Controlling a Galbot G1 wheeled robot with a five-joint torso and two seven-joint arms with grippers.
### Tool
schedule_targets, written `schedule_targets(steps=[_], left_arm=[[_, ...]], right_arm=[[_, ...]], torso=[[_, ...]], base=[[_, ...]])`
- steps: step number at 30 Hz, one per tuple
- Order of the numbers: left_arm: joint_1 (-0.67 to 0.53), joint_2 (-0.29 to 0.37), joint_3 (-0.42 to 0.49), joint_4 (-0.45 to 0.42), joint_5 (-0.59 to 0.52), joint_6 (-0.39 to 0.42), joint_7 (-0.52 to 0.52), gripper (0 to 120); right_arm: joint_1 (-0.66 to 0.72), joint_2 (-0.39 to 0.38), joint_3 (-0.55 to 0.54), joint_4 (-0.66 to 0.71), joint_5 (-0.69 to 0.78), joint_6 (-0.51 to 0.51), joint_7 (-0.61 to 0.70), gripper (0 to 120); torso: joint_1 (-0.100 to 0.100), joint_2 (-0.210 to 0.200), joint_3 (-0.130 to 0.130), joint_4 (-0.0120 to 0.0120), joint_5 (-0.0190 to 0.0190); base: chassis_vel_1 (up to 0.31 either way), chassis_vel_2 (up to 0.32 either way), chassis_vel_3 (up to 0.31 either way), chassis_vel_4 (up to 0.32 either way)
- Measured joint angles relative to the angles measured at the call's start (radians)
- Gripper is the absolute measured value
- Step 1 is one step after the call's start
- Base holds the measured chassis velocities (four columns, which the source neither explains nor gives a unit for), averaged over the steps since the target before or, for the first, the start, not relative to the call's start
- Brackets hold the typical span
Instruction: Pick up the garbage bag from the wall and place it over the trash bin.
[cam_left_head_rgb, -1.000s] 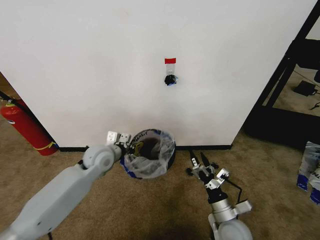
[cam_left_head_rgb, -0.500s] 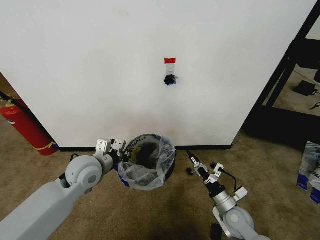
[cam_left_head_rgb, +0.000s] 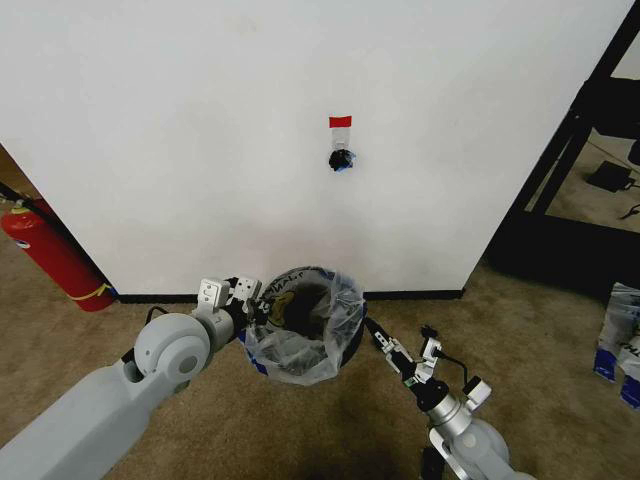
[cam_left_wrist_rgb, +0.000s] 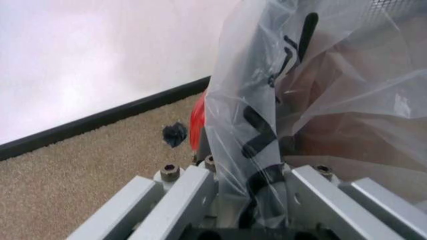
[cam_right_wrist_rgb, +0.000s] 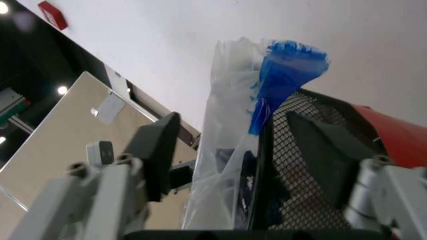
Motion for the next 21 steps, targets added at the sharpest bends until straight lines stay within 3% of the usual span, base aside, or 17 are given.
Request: schedule_targets(steps=[9,15,21], left_arm=[[0.01,0.006,-0.002,-0.012,0.002,0.0,0.001,0],[0.023,0.011,-0.007,-0.013,0.013,0.0,0.002,0],[0.034,0.011,-0.011,-0.023,0.014,0.0,0.002,0]], right_arm=[[0.003,0.008,0.005,0.002,-0.001,0.01,-0.009,30],[-0.001,0.012,0.008,0.002,-0.015,0.023,-0.02,3],[0.0,0.016,0.009,-0.006,-0.027,0.035,-0.016,0]], torso=[[0.0,0.0,0.0,0.0,0.0],[0.0,0.0,0.0,0.0,0.0],[0.0,0.0,0.0,0.0,0.0]], base=[[0.0,0.0,0.0,0.0],[0.0,0.0,0.0,0.0],[0.0,0.0,0.0,0.0]])
